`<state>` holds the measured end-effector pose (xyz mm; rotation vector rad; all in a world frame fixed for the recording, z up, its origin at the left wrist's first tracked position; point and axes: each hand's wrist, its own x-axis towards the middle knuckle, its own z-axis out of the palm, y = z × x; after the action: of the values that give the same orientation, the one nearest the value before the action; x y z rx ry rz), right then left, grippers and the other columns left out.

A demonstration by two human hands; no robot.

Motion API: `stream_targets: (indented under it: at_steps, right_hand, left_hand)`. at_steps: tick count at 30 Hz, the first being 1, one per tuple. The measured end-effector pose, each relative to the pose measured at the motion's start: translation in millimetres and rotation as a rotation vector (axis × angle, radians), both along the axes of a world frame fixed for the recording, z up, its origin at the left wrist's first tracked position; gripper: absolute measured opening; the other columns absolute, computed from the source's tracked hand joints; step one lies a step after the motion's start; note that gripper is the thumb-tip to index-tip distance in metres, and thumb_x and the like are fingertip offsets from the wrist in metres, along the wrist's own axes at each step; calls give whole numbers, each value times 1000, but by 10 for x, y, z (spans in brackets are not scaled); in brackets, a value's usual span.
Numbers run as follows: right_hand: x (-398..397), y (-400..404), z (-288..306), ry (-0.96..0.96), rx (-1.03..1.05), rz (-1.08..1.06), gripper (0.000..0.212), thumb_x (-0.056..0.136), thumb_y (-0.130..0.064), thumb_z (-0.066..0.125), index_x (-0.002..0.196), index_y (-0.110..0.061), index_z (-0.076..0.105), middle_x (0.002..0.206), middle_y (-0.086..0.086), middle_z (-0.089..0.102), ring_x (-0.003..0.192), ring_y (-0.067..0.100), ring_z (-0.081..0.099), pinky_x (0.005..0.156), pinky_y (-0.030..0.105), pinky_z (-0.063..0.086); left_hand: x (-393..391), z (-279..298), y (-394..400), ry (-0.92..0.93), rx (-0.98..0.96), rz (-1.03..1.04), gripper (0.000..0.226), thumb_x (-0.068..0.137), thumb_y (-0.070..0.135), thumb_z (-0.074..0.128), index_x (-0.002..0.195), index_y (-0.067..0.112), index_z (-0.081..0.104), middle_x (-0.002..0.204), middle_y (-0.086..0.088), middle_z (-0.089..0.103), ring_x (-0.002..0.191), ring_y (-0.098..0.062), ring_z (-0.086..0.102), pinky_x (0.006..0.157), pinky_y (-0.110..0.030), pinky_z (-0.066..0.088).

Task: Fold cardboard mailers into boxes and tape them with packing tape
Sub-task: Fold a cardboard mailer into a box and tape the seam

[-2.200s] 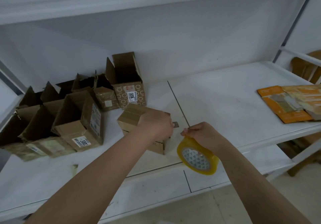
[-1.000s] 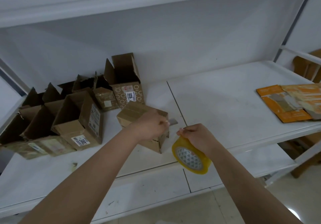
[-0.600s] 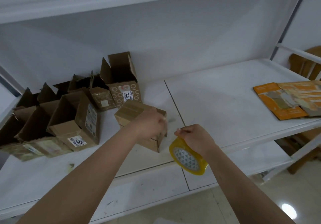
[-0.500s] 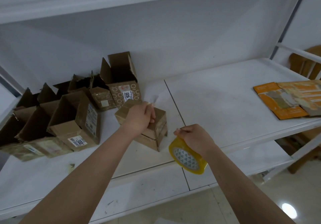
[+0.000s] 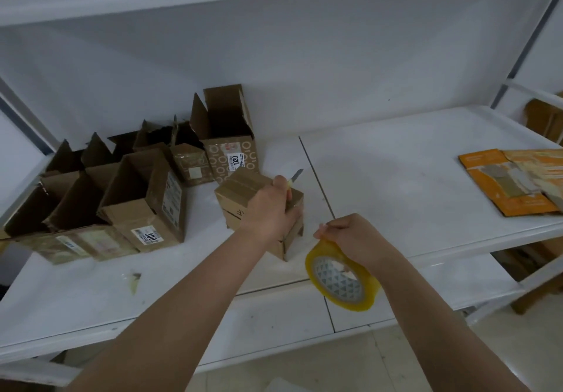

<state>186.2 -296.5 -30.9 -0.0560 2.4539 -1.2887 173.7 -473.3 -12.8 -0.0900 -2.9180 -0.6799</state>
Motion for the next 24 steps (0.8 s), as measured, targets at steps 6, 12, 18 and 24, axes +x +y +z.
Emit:
stream_targets:
  at_steps: [6,12,18,24]
  right_hand:
    - [-44,68,88,69,182,76,25,92,-48,55,82,-39,76,91,-11,71,84,11,64,90,39,51]
    - [12,18,12,64,109,-30,26,91,-51,54,98,-37,75,98,-7,72,91,16,65,92,39,50]
    - [64,-38,-125,87,125,-65,32,93,-50,52,93,-28,75,89,-1,72,81,17,65,84,39,53]
    - [72,-65,-162,158,172,-101,38,95,-48,48,82,-22,70,62,-5,62,62,15,61,65,30,49]
  left_hand:
    - [-9,-5,-22,-28,33,-54,27,91,33,64,92,15,43,73,6,46,67,-14,50,57,-30,40]
    - [-25,144,-132,-155,55,-160,29,99,34,50,83,10,49,73,-1,52,65,-13,50,59,-31,38]
    - [-64,315,-163,-349,-160,-393,48,102,28,43,59,8,49,59,-3,41,59,-16,43,61,-35,35]
    - [-61,370,44,-475,-446,-286,42,102,40,38,67,17,46,86,-1,37,87,-21,48,76,-35,43]
